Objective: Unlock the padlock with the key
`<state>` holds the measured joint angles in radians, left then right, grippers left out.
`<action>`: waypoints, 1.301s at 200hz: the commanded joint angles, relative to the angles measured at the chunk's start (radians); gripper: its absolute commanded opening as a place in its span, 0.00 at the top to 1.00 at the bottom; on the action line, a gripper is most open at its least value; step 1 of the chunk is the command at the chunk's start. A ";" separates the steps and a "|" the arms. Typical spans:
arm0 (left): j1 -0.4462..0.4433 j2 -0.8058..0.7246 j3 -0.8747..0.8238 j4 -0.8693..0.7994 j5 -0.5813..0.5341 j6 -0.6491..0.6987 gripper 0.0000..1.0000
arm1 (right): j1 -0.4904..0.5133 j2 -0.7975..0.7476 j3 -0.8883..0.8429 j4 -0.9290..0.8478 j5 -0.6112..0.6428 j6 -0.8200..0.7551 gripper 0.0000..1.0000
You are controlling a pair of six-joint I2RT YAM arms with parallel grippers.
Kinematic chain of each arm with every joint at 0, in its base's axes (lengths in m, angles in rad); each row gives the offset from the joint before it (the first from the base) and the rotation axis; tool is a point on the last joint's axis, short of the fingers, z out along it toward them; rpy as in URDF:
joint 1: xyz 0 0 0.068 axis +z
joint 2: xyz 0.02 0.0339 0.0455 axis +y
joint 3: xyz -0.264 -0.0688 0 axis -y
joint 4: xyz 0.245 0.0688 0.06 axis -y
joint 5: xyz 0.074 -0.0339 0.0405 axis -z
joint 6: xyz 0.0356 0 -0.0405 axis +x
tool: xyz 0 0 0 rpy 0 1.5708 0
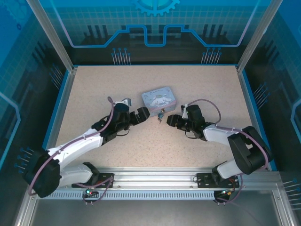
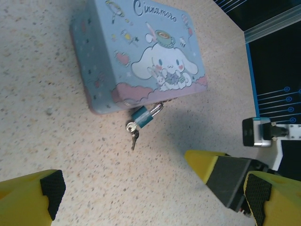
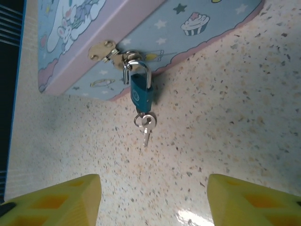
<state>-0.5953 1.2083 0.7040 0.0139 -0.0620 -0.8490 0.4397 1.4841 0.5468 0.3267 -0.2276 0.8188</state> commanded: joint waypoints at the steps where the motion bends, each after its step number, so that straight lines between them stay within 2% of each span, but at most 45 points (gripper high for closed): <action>1: 0.020 0.070 0.067 0.016 0.021 0.045 0.01 | 0.021 0.059 0.013 0.128 0.006 0.022 0.47; 58: 0.085 0.280 0.312 -0.108 0.042 0.182 0.01 | 0.043 0.208 0.058 0.254 0.009 0.055 0.53; 97: 0.106 0.440 0.546 -0.335 0.008 0.327 0.01 | 0.051 0.280 0.068 0.333 0.030 0.070 0.57; 137: 0.112 0.597 0.688 -0.456 -0.012 0.402 0.01 | 0.060 0.339 0.086 0.377 0.018 0.072 0.59; 184: 0.117 0.667 0.713 -0.445 -0.030 0.401 0.01 | 0.068 0.406 0.118 0.402 -0.015 0.060 0.63; 260: 0.130 0.711 0.722 -0.429 -0.007 0.374 0.01 | 0.075 0.453 0.099 0.434 0.003 0.054 0.68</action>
<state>-0.4805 1.8999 1.4002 -0.4080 -0.0727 -0.4694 0.4931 1.8923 0.6636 0.7826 -0.2382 0.8829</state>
